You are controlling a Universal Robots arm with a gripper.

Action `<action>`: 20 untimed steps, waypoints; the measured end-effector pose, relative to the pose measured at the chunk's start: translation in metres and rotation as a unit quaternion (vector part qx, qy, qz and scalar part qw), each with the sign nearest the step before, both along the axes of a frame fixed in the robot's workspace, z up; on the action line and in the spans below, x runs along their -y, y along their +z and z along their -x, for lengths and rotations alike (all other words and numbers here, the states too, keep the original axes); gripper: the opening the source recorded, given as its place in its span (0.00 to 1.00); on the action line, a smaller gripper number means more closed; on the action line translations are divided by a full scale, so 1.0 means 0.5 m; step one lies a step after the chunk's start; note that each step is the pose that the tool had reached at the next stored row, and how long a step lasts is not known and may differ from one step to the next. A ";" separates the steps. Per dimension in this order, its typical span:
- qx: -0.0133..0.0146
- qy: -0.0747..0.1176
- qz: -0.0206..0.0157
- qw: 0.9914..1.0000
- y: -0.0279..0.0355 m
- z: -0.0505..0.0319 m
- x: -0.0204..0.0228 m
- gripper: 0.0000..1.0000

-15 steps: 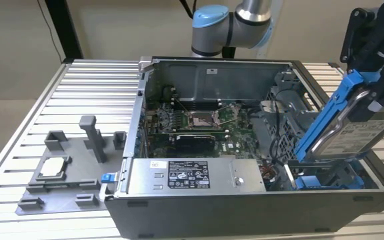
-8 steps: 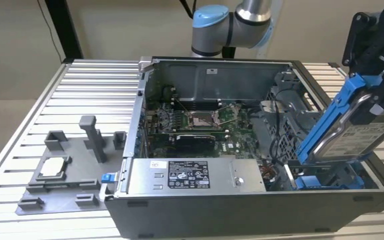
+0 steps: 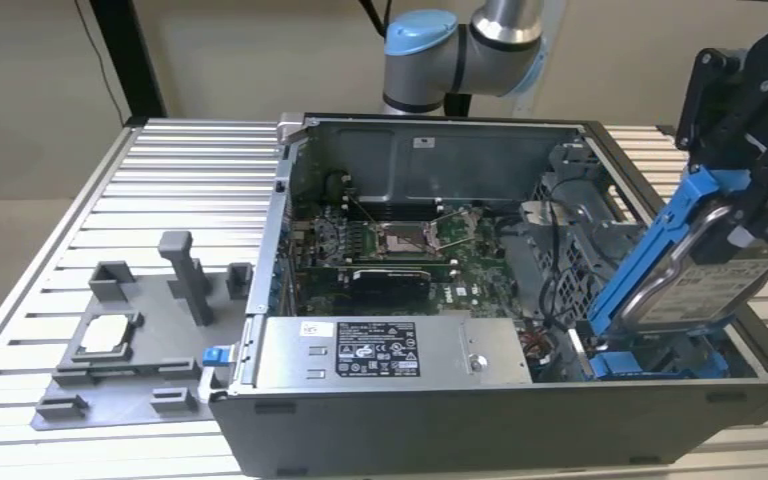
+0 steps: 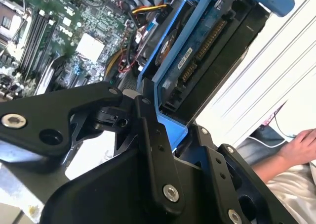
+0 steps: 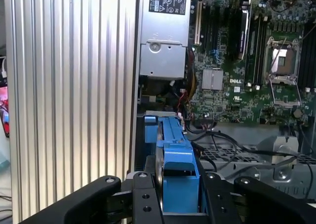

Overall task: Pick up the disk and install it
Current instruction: 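Pick up the disk, then insert the disk into the insertion slot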

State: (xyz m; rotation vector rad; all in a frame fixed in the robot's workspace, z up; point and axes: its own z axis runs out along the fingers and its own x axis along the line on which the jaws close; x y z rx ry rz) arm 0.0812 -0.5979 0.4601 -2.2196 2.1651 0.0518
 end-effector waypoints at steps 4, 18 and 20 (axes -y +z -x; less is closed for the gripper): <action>0.000 -0.001 0.000 1.000 -0.012 -0.002 0.0000 0.00; 0.003 -0.003 -0.002 1.000 -0.047 -0.007 0.0005 0.00; 0.003 -0.003 -0.003 1.000 -0.053 -0.008 0.0005 0.00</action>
